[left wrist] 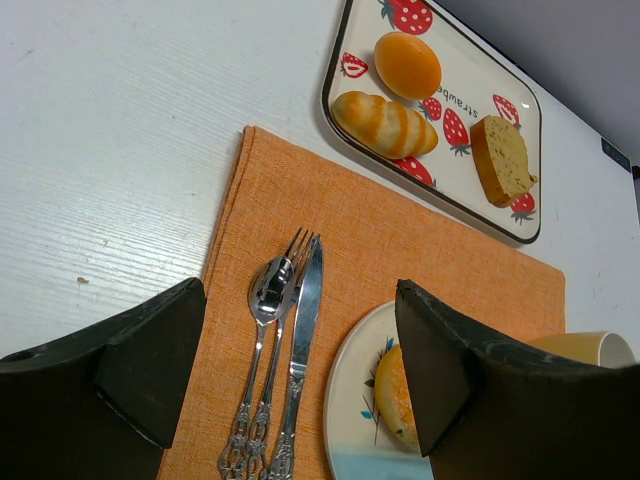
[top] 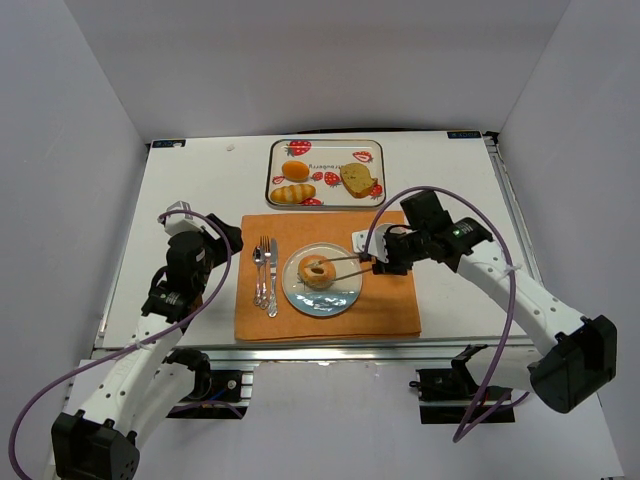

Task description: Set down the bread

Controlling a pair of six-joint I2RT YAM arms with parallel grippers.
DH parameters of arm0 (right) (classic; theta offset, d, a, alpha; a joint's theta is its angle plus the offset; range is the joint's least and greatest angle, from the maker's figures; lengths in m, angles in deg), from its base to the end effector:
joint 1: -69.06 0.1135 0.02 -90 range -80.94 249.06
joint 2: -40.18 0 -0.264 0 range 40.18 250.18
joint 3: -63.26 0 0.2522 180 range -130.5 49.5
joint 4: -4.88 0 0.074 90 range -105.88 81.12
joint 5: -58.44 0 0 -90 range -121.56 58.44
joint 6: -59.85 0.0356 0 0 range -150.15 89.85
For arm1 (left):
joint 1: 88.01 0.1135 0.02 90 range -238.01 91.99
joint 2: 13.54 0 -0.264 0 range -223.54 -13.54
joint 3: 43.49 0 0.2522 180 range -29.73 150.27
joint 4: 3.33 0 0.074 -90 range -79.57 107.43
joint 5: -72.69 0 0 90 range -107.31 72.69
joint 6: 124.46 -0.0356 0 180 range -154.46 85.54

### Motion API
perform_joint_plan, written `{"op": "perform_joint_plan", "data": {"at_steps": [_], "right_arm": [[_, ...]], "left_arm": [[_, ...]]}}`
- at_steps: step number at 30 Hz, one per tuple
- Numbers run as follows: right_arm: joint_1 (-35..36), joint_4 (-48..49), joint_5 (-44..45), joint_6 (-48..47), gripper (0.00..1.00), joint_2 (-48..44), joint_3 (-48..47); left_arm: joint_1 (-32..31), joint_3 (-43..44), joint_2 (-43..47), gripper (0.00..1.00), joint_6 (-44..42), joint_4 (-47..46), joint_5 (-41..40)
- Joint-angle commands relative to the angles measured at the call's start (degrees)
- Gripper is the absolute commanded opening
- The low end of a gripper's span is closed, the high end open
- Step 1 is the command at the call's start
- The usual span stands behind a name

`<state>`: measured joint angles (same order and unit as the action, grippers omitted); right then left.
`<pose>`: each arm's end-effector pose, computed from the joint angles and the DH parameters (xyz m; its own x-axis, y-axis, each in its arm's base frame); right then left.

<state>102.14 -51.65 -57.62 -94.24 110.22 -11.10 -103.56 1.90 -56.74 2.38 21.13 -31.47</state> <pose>0.1978 0.1475 0.2969 0.3546 -0.7334 -0.5800 -0.9084 -0.1233 -0.3995 0.1757 -0.0399 0.2627 -0.3173 -0.5152 -0.7962 -0.1854 0.8571 -0.4807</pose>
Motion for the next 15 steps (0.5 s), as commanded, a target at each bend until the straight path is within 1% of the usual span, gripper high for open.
{"op": "perform_joint_plan", "data": {"at_steps": [1,4,7,10,11,15], "right_arm": [[0.1,1.1,-2.6,2.0,0.47,-1.6,-3.8],[0.1,4.4,-1.3,5.4,0.46,-0.3,-6.1],[-0.5,7.9,1.9,10.3,0.45,4.0,-10.8],[-2.8,10.7,3.8,13.1,0.44,10.4,-15.1],[-4.0,11.8,4.4,13.6,0.44,14.3,-18.7],[-6.6,13.4,5.9,14.2,0.43,24.3,-27.4]], "left_arm": [[0.3,0.6,0.2,0.86,-0.6,-1.0,0.4],[0.3,0.6,0.3,0.86,-0.5,-1.0,0.4],[0.3,0.7,0.5,0.86,-0.5,-0.8,0.3],[0.3,0.8,0.7,0.86,-0.5,-0.7,0.3],[0.3,1.0,0.7,0.86,-0.5,-0.5,0.3],[0.3,1.2,1.0,0.86,-0.4,-0.3,-0.1]]}}
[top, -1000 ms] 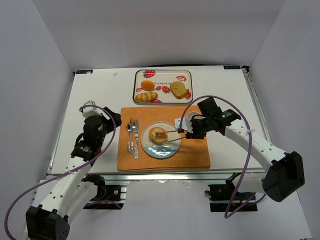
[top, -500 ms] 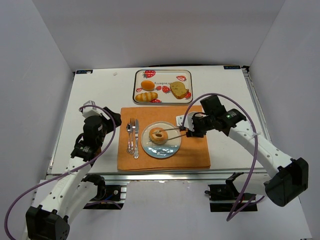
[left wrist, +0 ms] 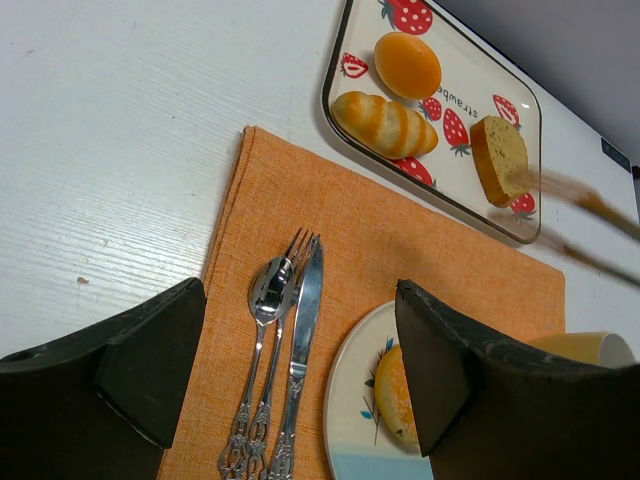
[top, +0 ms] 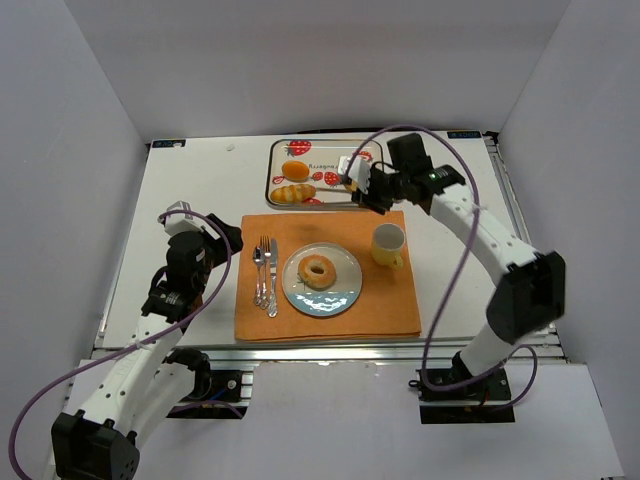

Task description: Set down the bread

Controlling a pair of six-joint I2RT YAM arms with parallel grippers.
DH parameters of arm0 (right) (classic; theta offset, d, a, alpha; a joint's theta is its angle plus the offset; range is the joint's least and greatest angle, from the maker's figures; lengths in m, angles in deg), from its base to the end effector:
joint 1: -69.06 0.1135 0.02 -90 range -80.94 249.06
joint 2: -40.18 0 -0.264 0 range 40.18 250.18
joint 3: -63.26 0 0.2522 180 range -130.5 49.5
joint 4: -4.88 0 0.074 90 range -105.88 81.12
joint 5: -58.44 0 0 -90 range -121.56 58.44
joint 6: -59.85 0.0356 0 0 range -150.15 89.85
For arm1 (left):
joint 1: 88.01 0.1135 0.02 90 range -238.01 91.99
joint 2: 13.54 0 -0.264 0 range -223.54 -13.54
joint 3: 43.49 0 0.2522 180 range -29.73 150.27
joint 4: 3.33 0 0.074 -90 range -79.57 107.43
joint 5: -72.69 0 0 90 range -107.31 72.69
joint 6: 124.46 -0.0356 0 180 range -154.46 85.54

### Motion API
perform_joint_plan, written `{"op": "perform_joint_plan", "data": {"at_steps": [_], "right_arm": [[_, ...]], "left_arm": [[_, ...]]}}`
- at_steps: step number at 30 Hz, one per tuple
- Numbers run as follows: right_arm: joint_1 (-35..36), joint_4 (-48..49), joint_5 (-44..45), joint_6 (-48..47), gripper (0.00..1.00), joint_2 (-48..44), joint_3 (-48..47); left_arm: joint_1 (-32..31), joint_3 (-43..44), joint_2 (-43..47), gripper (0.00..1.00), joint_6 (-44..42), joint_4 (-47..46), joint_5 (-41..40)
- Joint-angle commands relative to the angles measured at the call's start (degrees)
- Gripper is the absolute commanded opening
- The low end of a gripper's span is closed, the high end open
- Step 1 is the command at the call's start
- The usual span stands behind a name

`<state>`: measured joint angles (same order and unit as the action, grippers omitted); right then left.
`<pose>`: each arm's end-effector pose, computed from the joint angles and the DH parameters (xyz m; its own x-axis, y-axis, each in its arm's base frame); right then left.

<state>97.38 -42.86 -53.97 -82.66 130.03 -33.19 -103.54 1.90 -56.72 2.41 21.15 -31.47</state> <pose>0.3020 0.1782 0.3361 0.1960 -0.7276 -0.6574 -0.8803 0.1648 -0.4449 0.1757 -0.0398 0.2628 -0.3170 -0.5157 -0.7960 -0.1859 0.8567 -0.4811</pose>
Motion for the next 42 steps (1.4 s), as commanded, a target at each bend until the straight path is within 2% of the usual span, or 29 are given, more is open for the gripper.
{"op": "perform_joint_plan", "data": {"at_steps": [1,5,8,14,24,29,42], "right_arm": [[-2.2,4.5,2.9,1.6,0.43,6.6,-6.8],[-3.2,5.0,5.2,-3.1,0.44,15.5,-12.1],[-3.6,5.2,6.6,-7.3,0.44,19.1,-14.2],[-4.7,6.6,7.8,-9.5,0.45,23.7,-16.7],[-5.1,6.5,7.7,-10.1,0.47,25.8,-17.9],[-5.4,9.3,6.7,-12.0,0.47,23.3,-14.7],[-5.4,2.0,3.8,-17.3,0.50,29.2,-22.0]], "left_arm": [[0.2,1.2,1.2,0.86,-0.3,-0.4,-0.1],[0.2,1.2,1.5,0.86,0.2,-0.5,-0.8],[0.2,0.9,2.0,0.85,0.7,-0.7,-1.3],[0.2,0.2,2.1,0.86,1.1,-0.5,-1.4],[0.2,1.1,0.8,0.86,0.4,-0.2,-1.1],[0.2,1.0,0.8,0.85,0.7,-0.4,-1.1],[0.2,1.9,0.0,0.86,0.4,0.1,-1.1]]}}
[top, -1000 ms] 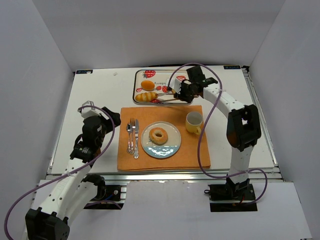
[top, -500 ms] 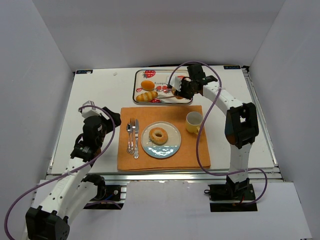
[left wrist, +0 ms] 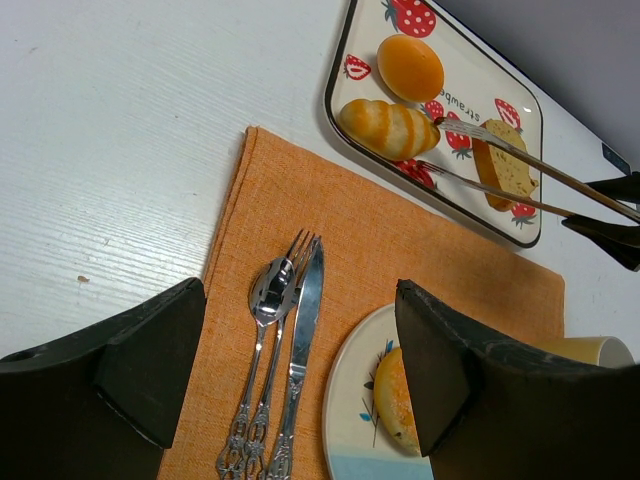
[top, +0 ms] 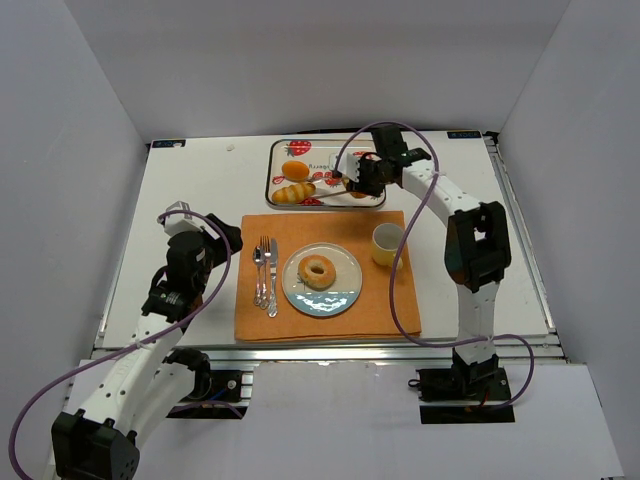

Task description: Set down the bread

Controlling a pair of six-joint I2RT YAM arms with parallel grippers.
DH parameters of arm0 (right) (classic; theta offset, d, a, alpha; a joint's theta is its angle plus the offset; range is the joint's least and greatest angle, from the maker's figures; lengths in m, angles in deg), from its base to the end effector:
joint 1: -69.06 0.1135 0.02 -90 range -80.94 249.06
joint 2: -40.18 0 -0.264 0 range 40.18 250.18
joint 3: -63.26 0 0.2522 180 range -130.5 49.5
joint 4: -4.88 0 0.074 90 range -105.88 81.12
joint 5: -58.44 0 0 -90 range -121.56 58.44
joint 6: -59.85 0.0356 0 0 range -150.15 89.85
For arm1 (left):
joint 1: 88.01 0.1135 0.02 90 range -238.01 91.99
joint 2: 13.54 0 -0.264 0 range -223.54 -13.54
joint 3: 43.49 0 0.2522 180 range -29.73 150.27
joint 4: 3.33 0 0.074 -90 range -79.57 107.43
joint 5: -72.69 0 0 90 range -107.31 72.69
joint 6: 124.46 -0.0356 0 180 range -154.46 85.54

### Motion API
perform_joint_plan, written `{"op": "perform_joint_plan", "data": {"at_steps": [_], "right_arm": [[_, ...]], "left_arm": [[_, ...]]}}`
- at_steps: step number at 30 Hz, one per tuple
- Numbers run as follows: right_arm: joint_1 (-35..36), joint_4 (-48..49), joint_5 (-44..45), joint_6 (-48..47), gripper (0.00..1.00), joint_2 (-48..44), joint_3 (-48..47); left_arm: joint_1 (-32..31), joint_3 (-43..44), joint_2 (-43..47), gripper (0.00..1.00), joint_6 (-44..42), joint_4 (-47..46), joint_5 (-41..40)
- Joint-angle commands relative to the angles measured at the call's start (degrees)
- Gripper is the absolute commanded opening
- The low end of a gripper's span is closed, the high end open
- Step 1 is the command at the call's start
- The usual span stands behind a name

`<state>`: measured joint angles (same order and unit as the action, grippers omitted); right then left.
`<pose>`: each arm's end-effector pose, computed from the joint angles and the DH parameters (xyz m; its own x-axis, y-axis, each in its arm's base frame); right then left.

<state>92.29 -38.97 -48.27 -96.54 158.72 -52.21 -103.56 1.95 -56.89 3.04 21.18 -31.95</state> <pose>0.4295 0.1955 0.2530 0.2427 -0.8509 -0.4660 -0.8386 0.0575 -0.5417 0.1761 -0.0397 0.2626 -0.3124 -0.5245 -0.7921 -0.1965 0.8514 -0.4863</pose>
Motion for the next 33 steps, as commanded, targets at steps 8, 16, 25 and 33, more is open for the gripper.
{"op": "perform_joint_plan", "data": {"at_steps": [8,16,25,33], "right_arm": [[-0.4,-6.1,-2.7,-4.7,0.45,3.9,-7.5],[-0.5,-5.7,-2.8,-3.7,0.17,2.7,-6.0],[-1.9,-0.3,-6.5,-0.1,0.02,-7.5,4.1],[-2.0,2.7,-8.2,3.2,0.00,-18.9,14.3]], "left_arm": [[0.3,2.2,0.1,0.85,-0.3,0.3,-0.8],[0.3,1.9,0.5,0.85,0.0,0.3,-0.7],[0.3,1.8,1.0,0.85,0.1,0.3,-0.8],[0.3,1.9,0.5,0.85,0.0,-0.5,-0.3]]}}
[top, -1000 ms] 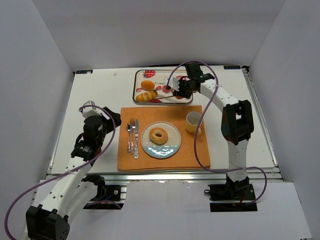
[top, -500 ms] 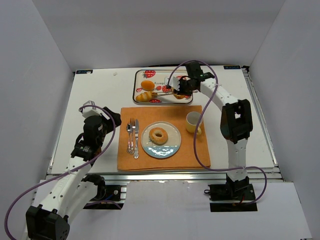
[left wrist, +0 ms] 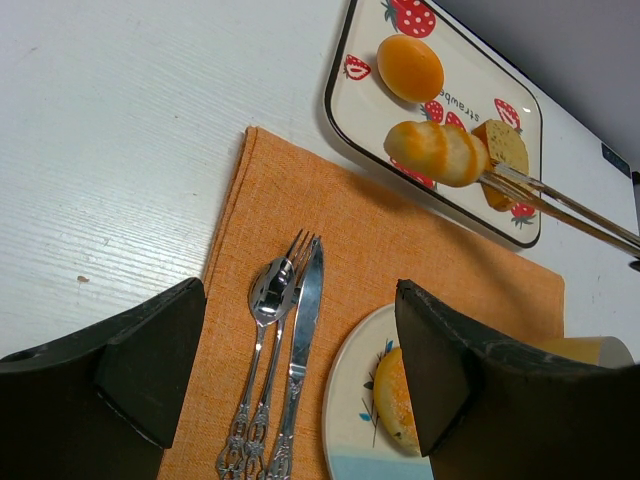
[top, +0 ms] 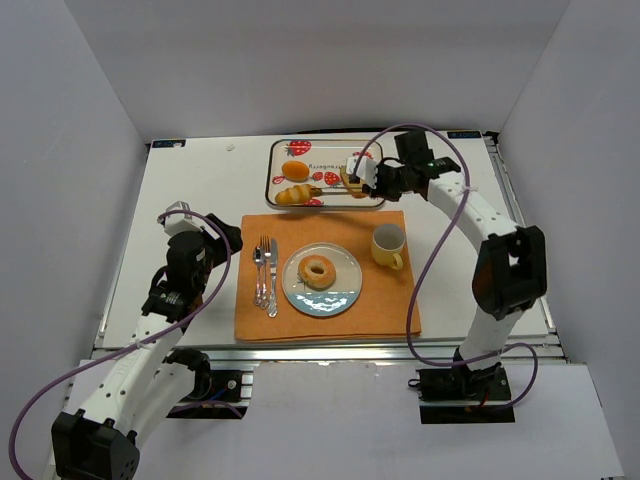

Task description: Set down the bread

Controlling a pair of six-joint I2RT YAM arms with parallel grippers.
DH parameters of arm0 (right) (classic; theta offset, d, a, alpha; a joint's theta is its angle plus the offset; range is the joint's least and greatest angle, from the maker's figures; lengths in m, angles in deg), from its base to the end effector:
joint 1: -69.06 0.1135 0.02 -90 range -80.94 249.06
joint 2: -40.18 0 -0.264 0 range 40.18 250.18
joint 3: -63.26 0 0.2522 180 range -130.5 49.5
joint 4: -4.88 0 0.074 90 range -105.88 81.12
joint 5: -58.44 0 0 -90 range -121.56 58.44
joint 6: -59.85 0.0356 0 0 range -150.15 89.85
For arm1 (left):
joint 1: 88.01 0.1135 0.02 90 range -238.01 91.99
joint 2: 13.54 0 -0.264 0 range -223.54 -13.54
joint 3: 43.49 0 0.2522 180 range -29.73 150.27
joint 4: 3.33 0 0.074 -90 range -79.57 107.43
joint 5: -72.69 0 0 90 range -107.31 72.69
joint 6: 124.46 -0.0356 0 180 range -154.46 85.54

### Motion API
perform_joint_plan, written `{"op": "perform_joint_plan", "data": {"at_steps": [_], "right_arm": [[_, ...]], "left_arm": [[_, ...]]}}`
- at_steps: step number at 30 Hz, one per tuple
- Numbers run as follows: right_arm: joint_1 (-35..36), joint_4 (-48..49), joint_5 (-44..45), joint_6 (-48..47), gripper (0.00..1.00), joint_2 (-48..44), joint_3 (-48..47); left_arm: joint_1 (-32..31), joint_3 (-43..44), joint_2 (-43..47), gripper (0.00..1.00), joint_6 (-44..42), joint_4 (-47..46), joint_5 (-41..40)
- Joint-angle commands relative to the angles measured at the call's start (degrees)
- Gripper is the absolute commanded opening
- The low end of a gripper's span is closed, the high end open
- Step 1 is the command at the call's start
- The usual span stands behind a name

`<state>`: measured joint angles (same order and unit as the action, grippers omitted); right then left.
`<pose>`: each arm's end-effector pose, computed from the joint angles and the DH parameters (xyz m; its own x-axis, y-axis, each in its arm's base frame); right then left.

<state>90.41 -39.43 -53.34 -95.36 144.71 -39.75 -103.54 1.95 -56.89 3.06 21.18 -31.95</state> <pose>0.3798 0.1626 0.2856 0.2454 -0.8092 -0.5338 -0.8492 0.0861 -0.5210 0.1761 -0.0396 0.2626 -0.3121 -0.5249 -0.7919 -0.1969 0.8512 -0.4865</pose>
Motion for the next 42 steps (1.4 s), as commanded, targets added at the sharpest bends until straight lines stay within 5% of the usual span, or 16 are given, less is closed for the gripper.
{"op": "perform_joint_plan", "data": {"at_steps": [1,15,29,42], "right_arm": [[-0.1,2.9,-4.1,2.4,0.00,-5.9,2.8],[0.1,-4.5,-7.2,2.1,0.02,-36.1,27.5],[0.2,-7.3,-5.4,-0.6,0.10,-42.0,35.2],[0.5,-9.9,-5.6,-3.3,0.41,-44.7,37.4]], "left_arm": [[0.2,1.8,0.4,0.85,-0.1,-0.5,-0.2],[0.2,0.0,0.3,0.85,0.4,-2.4,1.4],[0.2,0.0,-0.8,0.85,0.1,-3.6,2.4],[0.3,-0.2,-0.8,0.85,0.2,-3.7,2.3]]}}
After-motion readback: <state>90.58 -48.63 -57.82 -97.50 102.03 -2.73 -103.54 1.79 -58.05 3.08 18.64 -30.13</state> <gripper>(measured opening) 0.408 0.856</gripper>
